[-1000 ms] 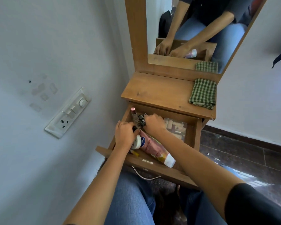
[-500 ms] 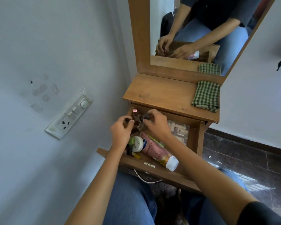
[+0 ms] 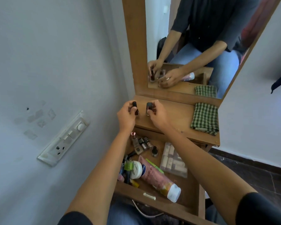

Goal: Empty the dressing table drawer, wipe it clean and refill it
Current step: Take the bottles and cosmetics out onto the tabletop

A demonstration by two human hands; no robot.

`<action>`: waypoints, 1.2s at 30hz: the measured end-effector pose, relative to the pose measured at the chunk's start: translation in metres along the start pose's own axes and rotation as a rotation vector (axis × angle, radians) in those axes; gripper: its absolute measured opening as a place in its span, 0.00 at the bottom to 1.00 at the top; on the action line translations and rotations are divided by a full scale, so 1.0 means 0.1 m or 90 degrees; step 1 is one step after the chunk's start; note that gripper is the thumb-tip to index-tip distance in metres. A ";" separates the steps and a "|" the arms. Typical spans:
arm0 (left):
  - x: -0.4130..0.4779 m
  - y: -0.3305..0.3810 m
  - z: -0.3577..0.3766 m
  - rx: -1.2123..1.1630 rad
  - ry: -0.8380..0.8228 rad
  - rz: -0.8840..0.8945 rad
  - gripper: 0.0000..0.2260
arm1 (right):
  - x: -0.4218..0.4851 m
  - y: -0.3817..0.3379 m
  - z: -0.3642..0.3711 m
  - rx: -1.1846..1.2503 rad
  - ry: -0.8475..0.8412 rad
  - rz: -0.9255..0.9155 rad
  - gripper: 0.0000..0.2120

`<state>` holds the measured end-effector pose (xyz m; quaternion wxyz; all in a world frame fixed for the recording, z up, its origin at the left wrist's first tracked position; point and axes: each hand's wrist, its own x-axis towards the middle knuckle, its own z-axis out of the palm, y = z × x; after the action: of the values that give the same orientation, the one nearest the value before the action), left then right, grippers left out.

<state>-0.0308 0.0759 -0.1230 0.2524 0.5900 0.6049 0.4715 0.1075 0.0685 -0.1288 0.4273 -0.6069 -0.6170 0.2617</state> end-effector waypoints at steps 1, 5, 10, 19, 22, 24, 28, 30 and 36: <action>0.05 -0.01 0.05 0.004 0.006 -0.015 0.09 | 0.04 0.03 0.02 -0.004 0.004 -0.001 0.09; 0.19 -0.05 0.16 -0.013 0.011 -0.051 0.09 | 0.17 0.08 0.10 -0.022 0.012 -0.006 0.12; 0.32 -0.19 0.27 0.034 -0.023 -0.018 0.14 | 0.35 0.13 0.19 -0.039 0.047 0.002 0.13; 0.68 -0.19 0.43 0.051 -0.017 0.002 0.13 | 0.68 0.14 0.32 -0.043 0.097 0.058 0.08; 0.73 -0.20 0.48 0.064 -0.007 0.006 0.11 | 0.76 0.14 0.33 -0.074 0.104 0.074 0.08; 0.76 -0.19 0.51 0.074 -0.003 0.012 0.11 | 0.79 0.13 0.34 -0.089 0.110 0.075 0.09; 0.81 -0.22 0.53 0.100 0.011 0.009 0.10 | 0.84 0.11 0.37 -0.121 0.120 0.094 0.10; 0.85 -0.26 0.54 0.114 0.022 -0.001 0.10 | 0.85 0.11 0.38 -0.139 0.124 0.100 0.11; 0.85 -0.24 0.54 0.145 0.018 0.005 0.09 | 0.86 0.10 0.39 -0.183 0.127 0.111 0.11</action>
<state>-0.0108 0.1746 -0.1457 0.1734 0.6106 0.6559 0.4085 0.0885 0.1615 -0.1386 0.3708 -0.7358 -0.5477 0.1456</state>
